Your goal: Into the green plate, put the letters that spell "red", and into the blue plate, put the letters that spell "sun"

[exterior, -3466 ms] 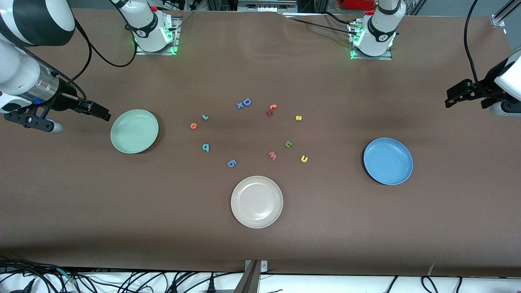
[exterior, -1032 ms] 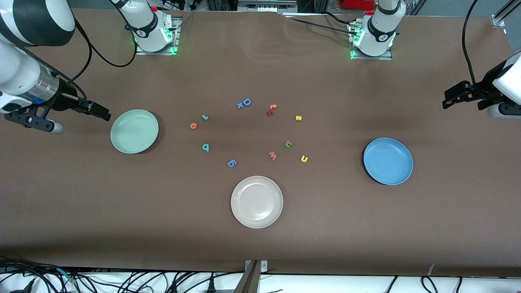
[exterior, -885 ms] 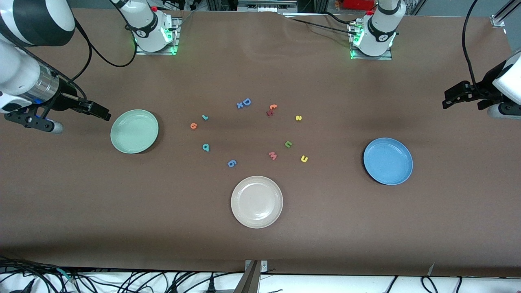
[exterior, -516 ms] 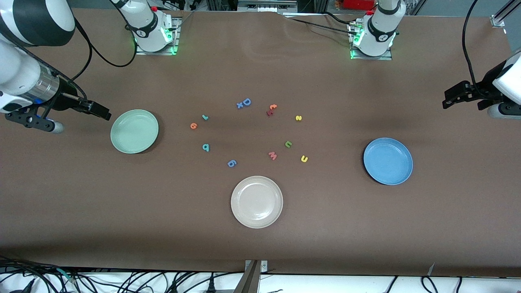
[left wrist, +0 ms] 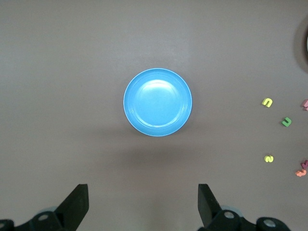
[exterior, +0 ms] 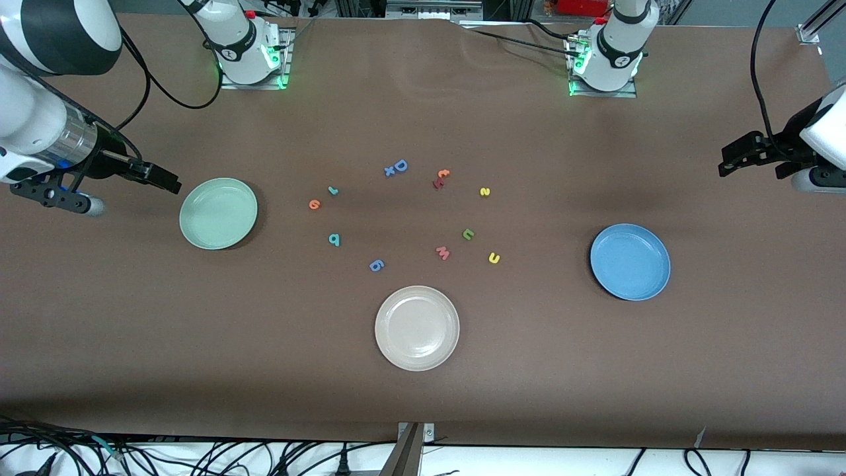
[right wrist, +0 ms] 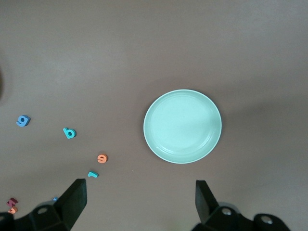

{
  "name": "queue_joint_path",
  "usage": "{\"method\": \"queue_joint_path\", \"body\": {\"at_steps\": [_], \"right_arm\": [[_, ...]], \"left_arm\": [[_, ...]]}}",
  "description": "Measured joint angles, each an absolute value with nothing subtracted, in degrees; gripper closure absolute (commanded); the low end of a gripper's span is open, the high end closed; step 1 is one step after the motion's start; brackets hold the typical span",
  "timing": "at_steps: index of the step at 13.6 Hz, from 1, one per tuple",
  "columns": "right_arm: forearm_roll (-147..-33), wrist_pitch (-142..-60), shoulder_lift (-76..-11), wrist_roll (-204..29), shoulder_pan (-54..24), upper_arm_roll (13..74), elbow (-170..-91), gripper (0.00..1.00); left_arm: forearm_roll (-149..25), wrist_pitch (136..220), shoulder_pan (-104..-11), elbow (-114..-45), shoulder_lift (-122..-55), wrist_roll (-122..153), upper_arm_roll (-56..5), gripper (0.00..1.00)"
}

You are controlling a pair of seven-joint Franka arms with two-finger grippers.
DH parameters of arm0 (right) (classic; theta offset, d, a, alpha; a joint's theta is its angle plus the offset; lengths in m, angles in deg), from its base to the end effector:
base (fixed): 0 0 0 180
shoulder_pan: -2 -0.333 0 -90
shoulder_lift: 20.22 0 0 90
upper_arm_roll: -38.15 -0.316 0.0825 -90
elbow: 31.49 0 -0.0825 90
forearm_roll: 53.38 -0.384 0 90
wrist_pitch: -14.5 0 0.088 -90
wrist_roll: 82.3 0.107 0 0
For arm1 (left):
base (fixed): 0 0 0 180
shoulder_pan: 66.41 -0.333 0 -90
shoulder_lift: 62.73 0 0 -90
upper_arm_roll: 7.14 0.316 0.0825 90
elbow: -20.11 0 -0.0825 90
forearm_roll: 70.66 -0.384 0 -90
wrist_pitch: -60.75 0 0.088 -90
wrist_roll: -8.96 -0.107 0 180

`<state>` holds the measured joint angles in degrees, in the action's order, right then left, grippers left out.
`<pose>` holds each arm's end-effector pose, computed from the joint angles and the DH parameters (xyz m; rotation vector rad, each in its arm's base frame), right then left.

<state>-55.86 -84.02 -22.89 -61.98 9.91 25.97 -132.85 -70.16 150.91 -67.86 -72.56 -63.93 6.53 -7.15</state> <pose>0.5651 0.0443 0.5175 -3.0743 0.4463 0.1619 0.5585 0.0131 0.5911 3.1290 -0.0266 -0.1008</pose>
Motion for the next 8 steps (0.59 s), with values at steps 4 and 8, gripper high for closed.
{"method": "queue_joint_path", "body": {"at_steps": [4, 8], "right_arm": [[-55.86, -83.35, -23.22, -61.66, 9.91, 25.96, -132.96, 0.0], [-55.87, -83.32, -24.21, -54.65, 7.2, 25.58, -133.51, 0.0]], "left_arm": [[-70.16, 150.91, -67.86, -72.56, -63.93, 6.53, -7.15, 0.0], [-70.16, 150.91, -67.86, -72.53, -63.93, 6.53, -7.15, 0.0]]}}
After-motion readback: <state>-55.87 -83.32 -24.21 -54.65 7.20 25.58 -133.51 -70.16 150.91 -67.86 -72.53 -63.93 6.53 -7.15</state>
